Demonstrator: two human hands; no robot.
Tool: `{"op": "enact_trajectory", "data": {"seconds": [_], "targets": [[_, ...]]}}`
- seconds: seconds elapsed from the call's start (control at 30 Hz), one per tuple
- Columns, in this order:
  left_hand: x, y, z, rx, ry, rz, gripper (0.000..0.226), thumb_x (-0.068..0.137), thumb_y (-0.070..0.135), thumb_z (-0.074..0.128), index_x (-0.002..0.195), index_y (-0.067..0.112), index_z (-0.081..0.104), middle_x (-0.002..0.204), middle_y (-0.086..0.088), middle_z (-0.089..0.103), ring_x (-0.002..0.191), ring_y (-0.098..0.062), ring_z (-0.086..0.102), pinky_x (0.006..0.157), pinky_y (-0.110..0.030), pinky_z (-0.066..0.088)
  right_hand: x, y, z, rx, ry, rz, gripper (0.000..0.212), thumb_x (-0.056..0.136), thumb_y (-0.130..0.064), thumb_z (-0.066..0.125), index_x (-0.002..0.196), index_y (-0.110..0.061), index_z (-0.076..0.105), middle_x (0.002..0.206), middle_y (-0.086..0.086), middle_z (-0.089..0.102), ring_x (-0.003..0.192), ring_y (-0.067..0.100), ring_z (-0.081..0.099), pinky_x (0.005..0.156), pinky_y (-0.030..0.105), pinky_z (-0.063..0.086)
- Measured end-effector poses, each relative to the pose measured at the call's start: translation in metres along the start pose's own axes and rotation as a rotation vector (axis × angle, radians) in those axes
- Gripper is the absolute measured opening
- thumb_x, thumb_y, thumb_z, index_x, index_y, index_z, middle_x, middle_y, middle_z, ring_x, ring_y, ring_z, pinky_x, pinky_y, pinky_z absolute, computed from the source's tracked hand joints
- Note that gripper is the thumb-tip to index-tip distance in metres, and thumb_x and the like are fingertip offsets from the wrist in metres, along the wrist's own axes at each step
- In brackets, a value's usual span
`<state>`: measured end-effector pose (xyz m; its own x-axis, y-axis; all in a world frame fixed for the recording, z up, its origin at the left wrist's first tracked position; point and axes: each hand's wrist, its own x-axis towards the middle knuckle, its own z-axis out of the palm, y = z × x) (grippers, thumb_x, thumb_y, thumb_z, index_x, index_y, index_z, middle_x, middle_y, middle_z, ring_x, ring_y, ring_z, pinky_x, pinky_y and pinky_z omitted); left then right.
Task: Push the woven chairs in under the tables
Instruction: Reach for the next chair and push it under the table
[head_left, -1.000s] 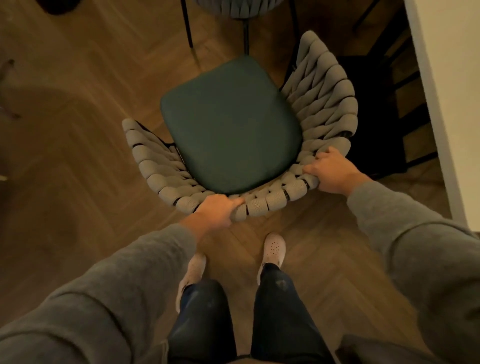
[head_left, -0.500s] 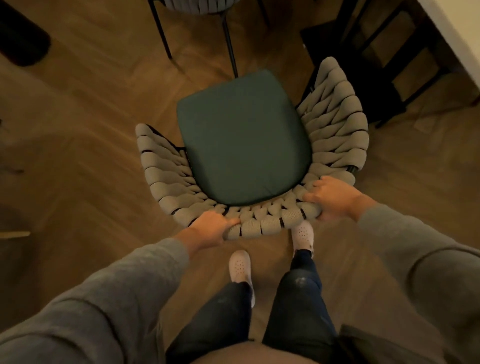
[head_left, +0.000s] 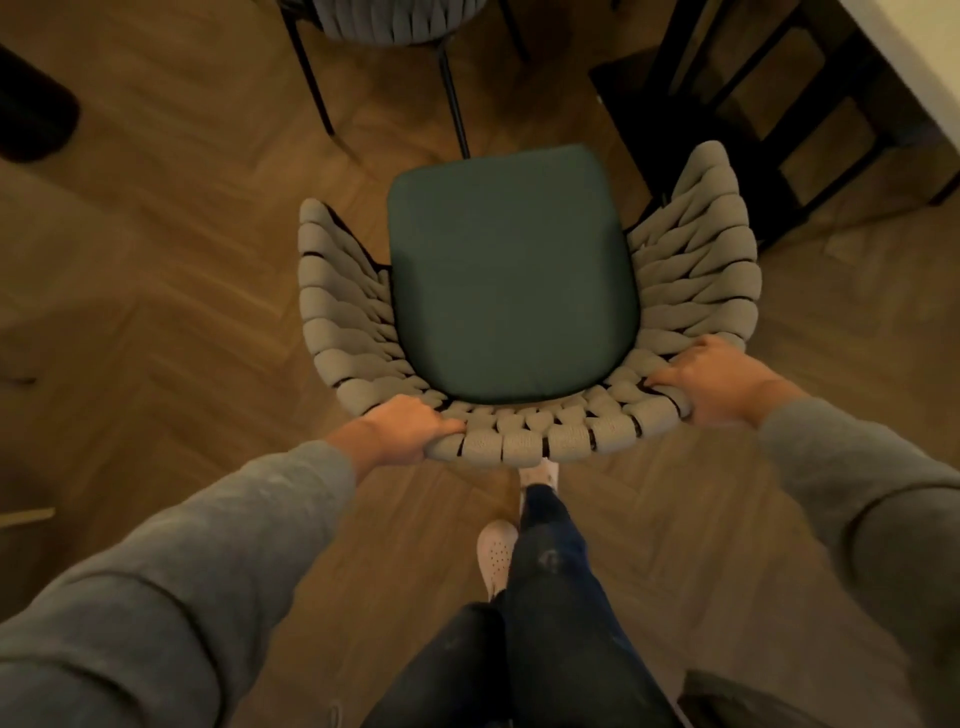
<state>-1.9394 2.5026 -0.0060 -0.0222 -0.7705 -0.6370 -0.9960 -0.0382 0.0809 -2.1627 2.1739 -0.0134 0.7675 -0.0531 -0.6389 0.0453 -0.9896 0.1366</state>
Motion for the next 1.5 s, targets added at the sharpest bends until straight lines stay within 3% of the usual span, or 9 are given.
{"op": "enact_trajectory", "data": {"seconds": [0.13, 0.33, 0.47, 0.67, 1.0, 1.17, 1.37, 1.5], "targets": [[0.025, -0.053, -0.028, 0.077, 0.007, 0.047, 0.044, 0.095, 0.020, 0.050, 0.137, 0.026, 0.038, 0.115, -0.004, 0.064, 0.102, -0.026, 0.060, 0.077, -0.036, 0.044, 0.015, 0.010, -0.023, 0.048, -0.039, 0.025, 0.044, 0.085, -0.048, 0.054, 0.126, -0.036, 0.045, 0.104, -0.008, 0.064, 0.099, 0.015, 0.060, 0.089, 0.034, 0.033], [0.068, -0.126, -0.071, 0.106, -0.022, 0.120, 0.045, 0.096, 0.017, 0.049, 0.138, 0.028, 0.038, 0.114, -0.003, 0.064, 0.100, -0.024, 0.061, 0.074, -0.035, 0.043, 0.049, 0.039, -0.041, 0.147, -0.086, 0.033, 0.050, 0.088, -0.044, 0.053, 0.137, -0.040, 0.040, 0.128, -0.007, 0.056, 0.118, 0.018, 0.053, 0.104, 0.042, 0.033], [0.093, -0.161, -0.096, 0.163, -0.032, 0.177, 0.043, 0.097, 0.017, 0.047, 0.139, 0.025, 0.037, 0.111, -0.006, 0.064, 0.097, -0.026, 0.062, 0.075, -0.037, 0.045, 0.064, 0.054, -0.049, 0.211, -0.057, 0.069, 0.040, 0.089, -0.043, 0.050, 0.130, -0.042, 0.046, 0.121, -0.009, 0.060, 0.109, 0.015, 0.057, 0.096, 0.034, 0.039], [0.123, -0.204, -0.124, 0.236, -0.031, 0.281, 0.043, 0.097, 0.018, 0.046, 0.139, 0.025, 0.039, 0.112, -0.007, 0.063, 0.097, -0.026, 0.061, 0.074, -0.035, 0.043, 0.077, 0.058, -0.058, 0.296, -0.093, 0.181, 0.045, 0.087, -0.041, 0.053, 0.132, -0.041, 0.048, 0.126, -0.010, 0.059, 0.117, 0.015, 0.054, 0.102, 0.036, 0.029], [0.126, -0.299, -0.143, 0.373, -0.112, 0.483, 0.047, 0.096, 0.014, 0.044, 0.141, 0.026, 0.039, 0.116, -0.008, 0.062, 0.102, -0.025, 0.061, 0.072, -0.035, 0.043, 0.107, -0.041, -0.098, 0.499, -0.032, 0.409, 0.043, 0.084, -0.042, 0.050, 0.127, -0.041, 0.053, 0.113, -0.004, 0.063, 0.101, 0.020, 0.061, 0.100, 0.037, 0.029], [0.128, -0.335, -0.152, 0.525, -0.117, 0.579, 0.051, 0.097, 0.009, 0.041, 0.145, 0.026, 0.034, 0.122, -0.009, 0.059, 0.107, -0.026, 0.059, 0.077, -0.035, 0.043, 0.127, -0.094, -0.115, 0.606, 0.093, 0.537, 0.039, 0.074, -0.039, 0.051, 0.110, -0.036, 0.066, 0.096, -0.001, 0.068, 0.087, 0.024, 0.065, 0.090, 0.038, 0.038], [0.146, -0.357, -0.164, 0.614, -0.101, 0.682, 0.049, 0.097, 0.009, 0.041, 0.143, 0.026, 0.034, 0.113, -0.009, 0.061, 0.095, -0.026, 0.061, 0.072, -0.034, 0.046, 0.137, -0.117, -0.131, 0.657, 0.017, 0.606, 0.044, 0.081, -0.042, 0.049, 0.125, -0.041, 0.054, 0.113, -0.005, 0.064, 0.104, 0.020, 0.062, 0.098, 0.036, 0.033], [0.170, -0.371, -0.178, 0.622, -0.095, 0.683, 0.043, 0.097, 0.012, 0.042, 0.137, 0.026, 0.039, 0.111, -0.008, 0.062, 0.094, -0.025, 0.062, 0.074, -0.036, 0.051, 0.147, -0.108, -0.139, 0.686, 0.006, 0.642, 0.043, 0.083, -0.041, 0.048, 0.125, -0.040, 0.054, 0.110, -0.005, 0.065, 0.101, 0.020, 0.062, 0.094, 0.034, 0.033]]}}
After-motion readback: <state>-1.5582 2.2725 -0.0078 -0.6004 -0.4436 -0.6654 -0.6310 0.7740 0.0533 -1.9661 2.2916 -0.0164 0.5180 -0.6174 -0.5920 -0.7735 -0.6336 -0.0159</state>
